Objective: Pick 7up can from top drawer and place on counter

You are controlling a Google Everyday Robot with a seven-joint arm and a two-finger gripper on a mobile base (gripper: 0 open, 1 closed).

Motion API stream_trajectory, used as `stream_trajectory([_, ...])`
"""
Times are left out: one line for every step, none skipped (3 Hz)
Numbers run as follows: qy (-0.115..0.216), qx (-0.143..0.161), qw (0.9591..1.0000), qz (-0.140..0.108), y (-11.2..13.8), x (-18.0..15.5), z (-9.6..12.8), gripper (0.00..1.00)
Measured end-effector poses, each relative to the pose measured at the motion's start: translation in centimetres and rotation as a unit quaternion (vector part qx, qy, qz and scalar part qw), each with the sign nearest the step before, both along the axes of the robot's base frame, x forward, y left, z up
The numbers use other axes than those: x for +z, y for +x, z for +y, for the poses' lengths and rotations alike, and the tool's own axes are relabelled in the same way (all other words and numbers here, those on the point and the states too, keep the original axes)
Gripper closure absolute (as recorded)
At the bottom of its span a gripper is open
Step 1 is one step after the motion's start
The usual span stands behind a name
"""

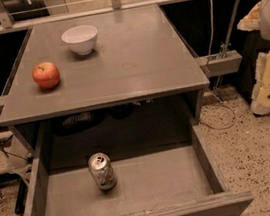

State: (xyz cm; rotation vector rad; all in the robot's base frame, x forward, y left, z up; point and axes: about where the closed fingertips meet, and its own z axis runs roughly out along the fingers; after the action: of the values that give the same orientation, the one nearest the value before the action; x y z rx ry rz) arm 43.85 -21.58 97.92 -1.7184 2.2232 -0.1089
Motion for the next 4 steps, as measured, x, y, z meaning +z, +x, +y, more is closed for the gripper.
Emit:
stream_trajectory([0.000, 0.000, 1.0000, 0.000, 0.0, 0.0, 0.0, 0.00])
stream_trajectory([0.002, -0.009, 0.9998, -0.016, 0.9, -0.8, -0.1, 0.00])
stream_trajectory([0.041, -0.028, 0.9986, 0.021, -0.1, -4.5, 1.3, 0.00])
stream_trajectory([0.085, -0.021, 0.9937, 0.069, -2.2, -7.6, 4.3, 0.00])
